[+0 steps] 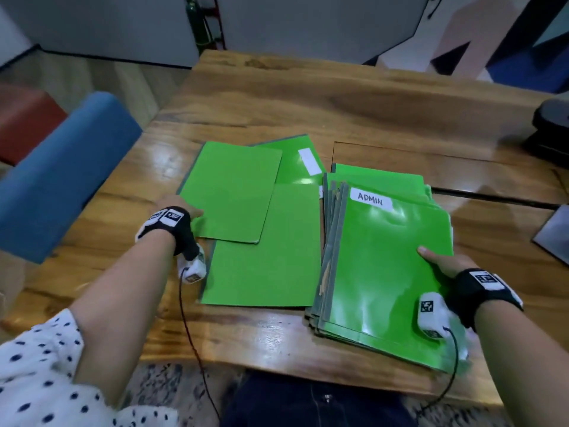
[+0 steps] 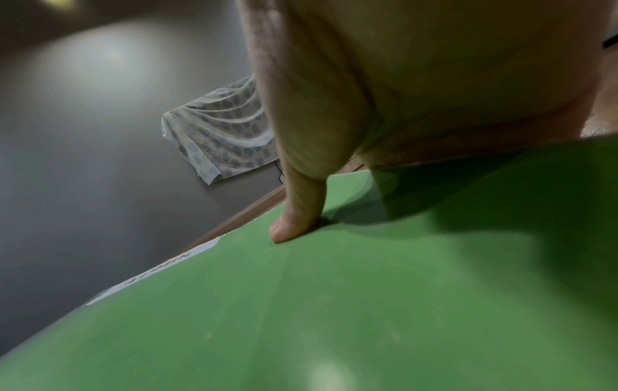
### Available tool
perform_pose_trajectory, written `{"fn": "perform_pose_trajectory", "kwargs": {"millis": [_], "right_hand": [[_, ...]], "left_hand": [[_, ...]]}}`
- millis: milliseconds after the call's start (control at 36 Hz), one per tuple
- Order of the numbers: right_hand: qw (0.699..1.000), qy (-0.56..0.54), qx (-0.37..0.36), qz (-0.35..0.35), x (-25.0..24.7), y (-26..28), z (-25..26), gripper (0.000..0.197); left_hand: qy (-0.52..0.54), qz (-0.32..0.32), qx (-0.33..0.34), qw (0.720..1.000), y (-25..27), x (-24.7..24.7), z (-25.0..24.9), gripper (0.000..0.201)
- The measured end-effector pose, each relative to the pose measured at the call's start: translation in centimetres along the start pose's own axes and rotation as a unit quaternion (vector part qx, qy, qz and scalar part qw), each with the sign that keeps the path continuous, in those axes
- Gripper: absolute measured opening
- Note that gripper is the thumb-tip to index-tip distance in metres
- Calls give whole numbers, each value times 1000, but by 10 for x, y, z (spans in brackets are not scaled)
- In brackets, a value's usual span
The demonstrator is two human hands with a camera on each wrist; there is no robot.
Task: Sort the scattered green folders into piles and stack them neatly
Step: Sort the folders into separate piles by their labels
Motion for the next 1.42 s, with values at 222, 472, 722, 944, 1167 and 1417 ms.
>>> {"fn": "perform_pose_trajectory", "kwargs": {"millis": [222,472,722,944,1167,1417], "right_hand": [[1000,4,1,12,1,1,1,81],[1000,22,-8,-7,0,6,5,88],[1000,13,7,7,2,9,1,88],[1000,19,4,11,2,8,3,91],[1000,9,8,-3,3,8,2,92],[1000,23,8,-3,3,10,2,88]], "left_hand": [[34,77,-66,994,-4,43,42,72],[146,-30,-48,988,7,10,29,47],[570,159,-63,803,65,36,-13,33],[323,219,-46,920,99,113,11,22],[114,66,-19,991,77,88,1,96],[223,173,-30,959,67,85,-2,73]]}}
Point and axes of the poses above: each hand's wrist, its own y-axis away from the middle knuckle, its own x-axis out of the palm, z = x × y, the point moved 9 cm from there along -y, towards the middle knuckle, and after that the axes turned 9 degrees about -y, right-handed, at the moved point
